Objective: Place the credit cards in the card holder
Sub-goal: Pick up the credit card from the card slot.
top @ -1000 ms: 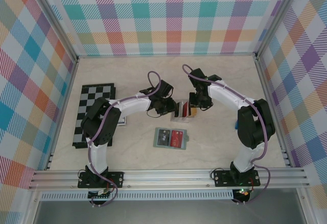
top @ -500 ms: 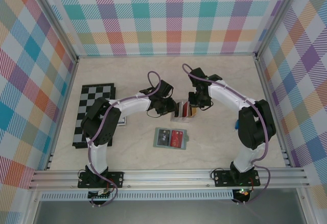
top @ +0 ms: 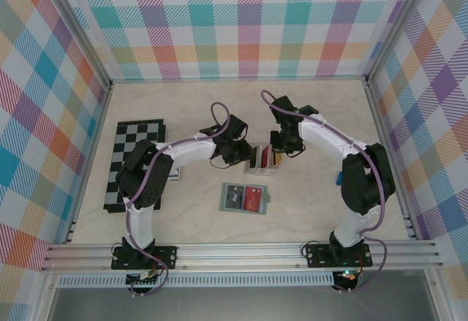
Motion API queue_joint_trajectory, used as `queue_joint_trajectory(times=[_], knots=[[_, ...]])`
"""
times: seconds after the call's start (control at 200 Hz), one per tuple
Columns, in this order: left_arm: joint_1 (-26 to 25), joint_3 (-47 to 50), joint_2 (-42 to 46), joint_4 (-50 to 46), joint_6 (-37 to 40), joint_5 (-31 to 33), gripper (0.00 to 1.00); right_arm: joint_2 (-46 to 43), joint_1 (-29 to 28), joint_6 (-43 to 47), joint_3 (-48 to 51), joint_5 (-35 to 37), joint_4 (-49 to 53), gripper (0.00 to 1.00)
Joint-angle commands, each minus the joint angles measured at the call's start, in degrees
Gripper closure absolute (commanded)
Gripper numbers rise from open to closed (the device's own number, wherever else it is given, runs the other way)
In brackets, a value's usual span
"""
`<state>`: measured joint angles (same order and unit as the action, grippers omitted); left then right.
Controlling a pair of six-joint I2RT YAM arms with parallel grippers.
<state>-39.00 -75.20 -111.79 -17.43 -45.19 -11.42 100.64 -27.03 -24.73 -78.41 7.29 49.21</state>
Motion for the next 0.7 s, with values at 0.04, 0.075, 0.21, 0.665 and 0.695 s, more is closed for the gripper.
queue_joint_trajectory(times=[0.04, 0.075, 0.21, 0.665, 0.695], knots=[[0.4, 2.0, -1.5, -3.7, -0.2, 1.3, 0.73, -1.6, 0.3, 0.6, -1.1, 2.5, 3.1, 0.84], [0.4, 2.1, -1.5, -3.7, -0.1, 1.3, 0.73, -1.6, 0.3, 0.6, -1.1, 2.4, 3.0, 0.84], [0.4, 2.3, -1.5, -3.2, -0.5, 1.1, 0.73, -1.2, 0.3, 0.9, -1.3, 1.3, 2.8, 0.86], [0.4, 2.3, -1.5, -2.8, -0.6, 0.6, 0.73, -1.4, -1.0, 1.2, -2.6, 3.9, 4.0, 0.85], [0.4, 2.4, -1.5, -2.8, -0.6, 0.7, 0.73, -1.5, -1.2, 1.2, -2.9, 4.2, 4.1, 0.85]])
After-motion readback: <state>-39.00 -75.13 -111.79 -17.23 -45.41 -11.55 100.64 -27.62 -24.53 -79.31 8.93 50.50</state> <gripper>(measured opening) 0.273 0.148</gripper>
